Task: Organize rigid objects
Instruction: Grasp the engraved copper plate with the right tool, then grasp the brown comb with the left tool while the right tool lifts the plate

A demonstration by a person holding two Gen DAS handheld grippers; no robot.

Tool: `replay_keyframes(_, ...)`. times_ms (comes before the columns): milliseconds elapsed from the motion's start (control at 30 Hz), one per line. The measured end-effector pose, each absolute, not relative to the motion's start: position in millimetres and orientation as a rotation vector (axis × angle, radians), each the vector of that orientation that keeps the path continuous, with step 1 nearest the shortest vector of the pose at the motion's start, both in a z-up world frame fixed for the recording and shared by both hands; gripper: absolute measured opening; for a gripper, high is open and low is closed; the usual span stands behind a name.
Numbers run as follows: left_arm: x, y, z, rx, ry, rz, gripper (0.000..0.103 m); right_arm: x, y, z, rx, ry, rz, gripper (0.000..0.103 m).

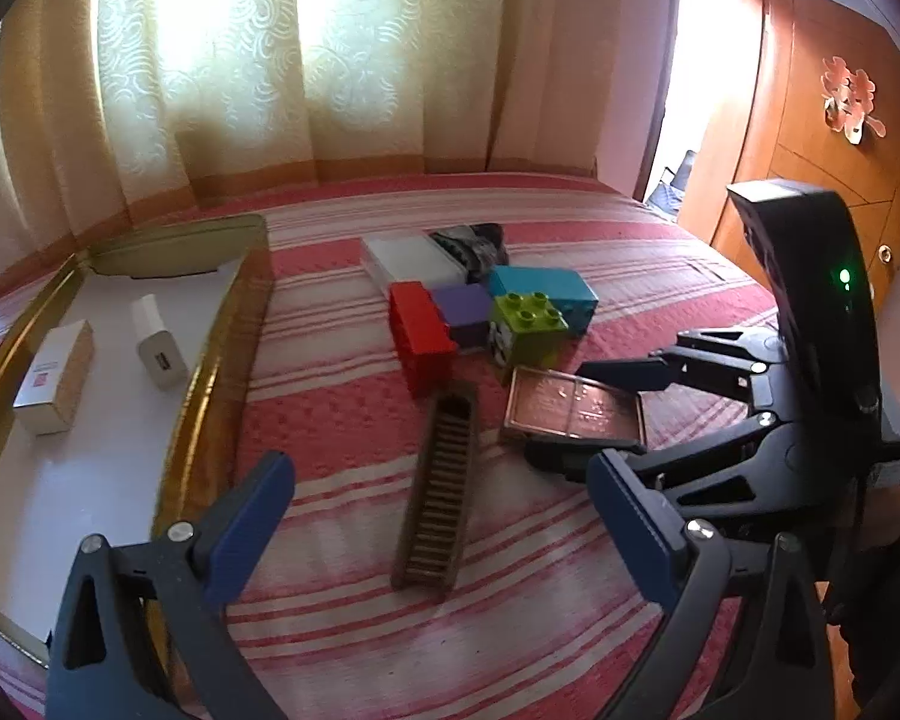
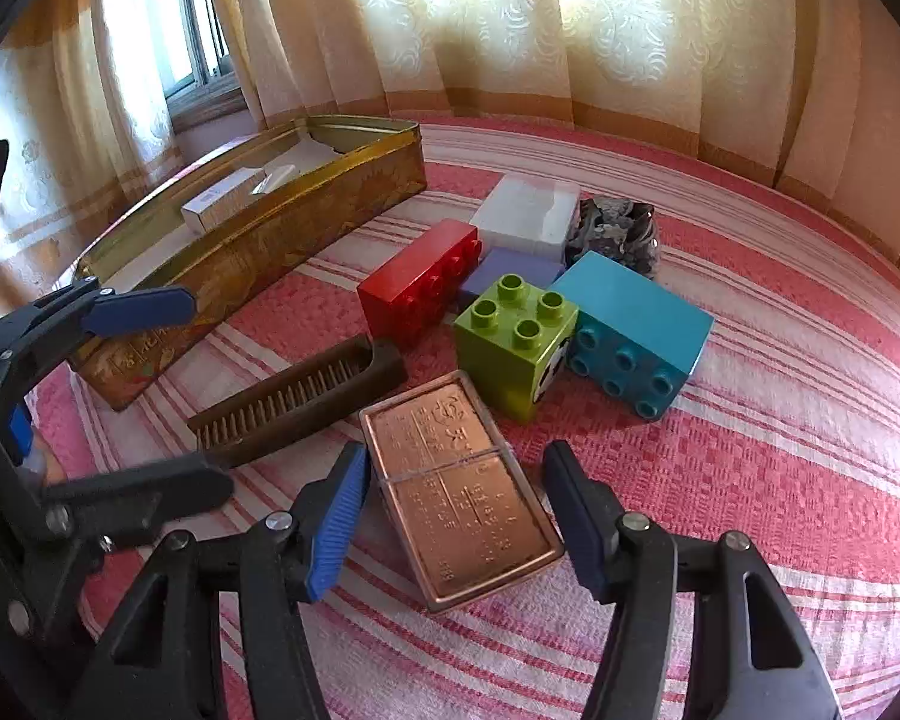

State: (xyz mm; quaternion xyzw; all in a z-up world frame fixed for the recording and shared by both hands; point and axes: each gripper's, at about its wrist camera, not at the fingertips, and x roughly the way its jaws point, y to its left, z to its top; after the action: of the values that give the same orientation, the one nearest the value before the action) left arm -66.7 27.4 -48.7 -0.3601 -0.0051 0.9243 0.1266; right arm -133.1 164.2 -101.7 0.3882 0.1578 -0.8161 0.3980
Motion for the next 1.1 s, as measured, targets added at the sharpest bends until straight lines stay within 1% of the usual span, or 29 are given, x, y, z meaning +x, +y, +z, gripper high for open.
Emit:
replay_keyframes(33,-68,29,-49,-1.049,0.003,2.691,0.1,-132,163,-102,0.98,0.417,-2.074,0.061)
replay_keyframes(67,-69,30,-50,-1.05,0.01,2.693,0.1,-131,161,-102,0.977,0.431,-2.083,0.058)
replay_keyframes(100,-69,30,-50,-1.053,0.013,2.696,0.1,-130,160,-102,0.972,0.444,-2.091,0.052)
replay_keyframes(133,-69,29,-51,-1.054,0.014,2.696,0.1,-130,160,-102,0.967,0.446,-2.09,0.048)
replay_keyframes(233,-67,29,-50,-1.039,0.009,2.693,0.1,-132,165,-101,0.973,0.409,-2.101,0.048)
replay_keyframes(400,-65,34,-50,-1.029,0.052,2.69,0.099,-126,177,-102,0.952,0.322,-2.11,0.048)
replay_keyframes(433,-65,36,-50,-1.029,0.066,2.687,0.098,-123,182,-97,0.9,0.298,-2.143,0.048)
replay_keyframes(500,-65,41,-51,-1.037,0.092,2.665,0.089,-119,188,-91,0.848,0.287,-2.206,0.048)
replay_keyframes(533,-67,43,-53,-1.049,0.099,2.65,0.081,-117,189,-89,0.829,0.292,-2.218,0.048)
replay_keyframes(633,-73,48,-58,-1.103,0.113,2.601,0.071,-115,191,-84,0.801,0.269,-2.227,0.048)
replay_keyframes(800,-91,46,-69,-1.21,0.039,2.511,0.058,-120,197,-70,0.753,0.162,-2.253,0.048)
replay_keyframes(867,-95,47,-69,-1.209,0.037,2.514,0.058,-120,196,-64,0.696,0.175,-2.303,0.048)
replay_keyframes(933,-98,50,-69,-1.209,0.059,2.52,0.058,-123,196,-62,0.686,0.127,-2.313,0.048)
replay_keyframes(1000,-100,55,-70,-1.211,0.097,2.529,0.053,-122,194,-60,0.654,0.111,-2.34,0.048)
replay_keyframes(1033,-101,57,-70,-1.212,0.115,2.535,0.047,-121,192,-59,0.636,0.113,-2.355,0.048)
replay_keyframes(1067,-102,58,-70,-1.214,0.136,2.548,0.037,-121,190,-58,0.617,0.11,-2.367,0.048)
replay_keyframes(1100,-104,58,-71,-1.216,0.147,2.564,0.032,-121,190,-57,0.608,0.106,-2.376,0.048)
